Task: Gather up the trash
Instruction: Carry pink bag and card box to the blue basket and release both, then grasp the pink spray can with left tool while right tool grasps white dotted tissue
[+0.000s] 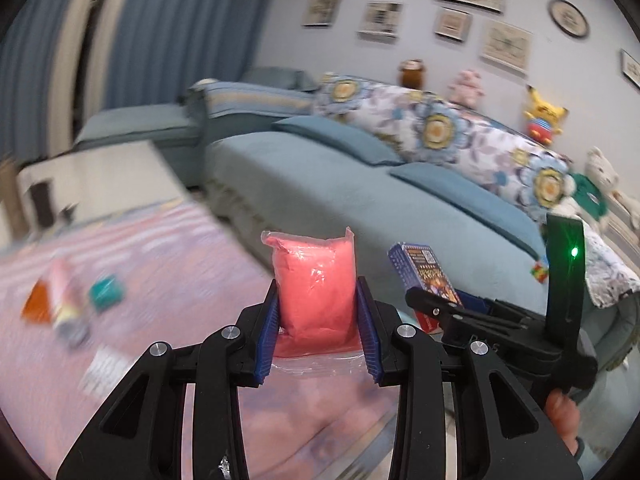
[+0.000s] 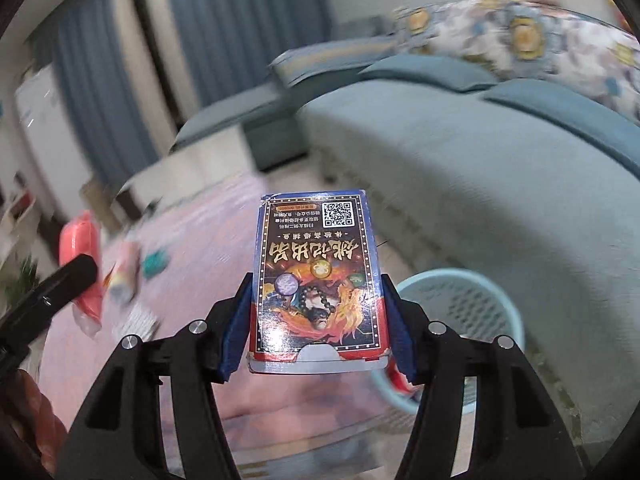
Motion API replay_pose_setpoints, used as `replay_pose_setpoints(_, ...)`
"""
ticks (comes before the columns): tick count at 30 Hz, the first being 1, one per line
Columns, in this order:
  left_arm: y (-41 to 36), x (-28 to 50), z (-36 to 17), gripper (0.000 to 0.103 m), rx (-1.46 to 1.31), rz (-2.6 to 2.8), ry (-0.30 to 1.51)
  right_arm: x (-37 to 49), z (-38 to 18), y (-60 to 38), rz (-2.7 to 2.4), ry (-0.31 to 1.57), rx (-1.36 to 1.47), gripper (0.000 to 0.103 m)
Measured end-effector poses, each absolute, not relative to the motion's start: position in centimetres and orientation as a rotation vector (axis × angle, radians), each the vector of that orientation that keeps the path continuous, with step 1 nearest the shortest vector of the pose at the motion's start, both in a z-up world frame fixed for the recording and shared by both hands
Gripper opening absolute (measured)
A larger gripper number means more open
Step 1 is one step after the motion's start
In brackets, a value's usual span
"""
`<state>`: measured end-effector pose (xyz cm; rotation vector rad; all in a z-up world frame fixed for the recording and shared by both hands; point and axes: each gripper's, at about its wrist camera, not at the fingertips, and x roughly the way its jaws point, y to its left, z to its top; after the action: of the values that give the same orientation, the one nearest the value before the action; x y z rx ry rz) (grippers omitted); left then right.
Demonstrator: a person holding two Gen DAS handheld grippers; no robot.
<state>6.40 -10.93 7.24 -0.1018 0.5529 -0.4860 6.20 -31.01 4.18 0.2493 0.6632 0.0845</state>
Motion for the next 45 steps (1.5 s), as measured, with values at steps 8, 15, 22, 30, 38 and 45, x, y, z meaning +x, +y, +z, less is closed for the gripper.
replay_pose_setpoints(8, -21.7, 11.0, 4.7, 0.034, 0.004, -0.618, 0.639, 7.5, -0.3, -41.4, -0.233, 0.738, 0.389, 0.056)
replay_pose_setpoints(15, -25.4, 15.5, -2.9, 0.034, -0.093, -0.660, 0.827, 9.6, -7.8, -45.6, -0.283, 0.906, 0.535, 0.057)
replay_pose_setpoints(22, -25.8, 16.7, -5.3, 0.058, -0.104, -0.667, 0.883, 10.6, -10.1, -45.6, -0.298, 0.923, 0.550, 0.058)
replay_pose_setpoints(30, -24.8, 15.8, -4.2, 0.058, -0.095, -0.667, 0.854, 10.3, -8.2, -43.5, -0.225, 0.885, 0.498, 0.058)
replay_pose_setpoints(38, -21.3, 14.0, -0.4, 0.060, -0.073, -0.629, 0.770, 9.4, -3.7, -38.4, -0.068, 0.778, 0.360, 0.058)
replay_pose_setpoints(45, -11.6, 12.3, 4.7, 0.070, -0.096, -0.480, 0.649, 9.0, -0.1, -31.5, 0.084, 0.696, 0.253, 0.058)
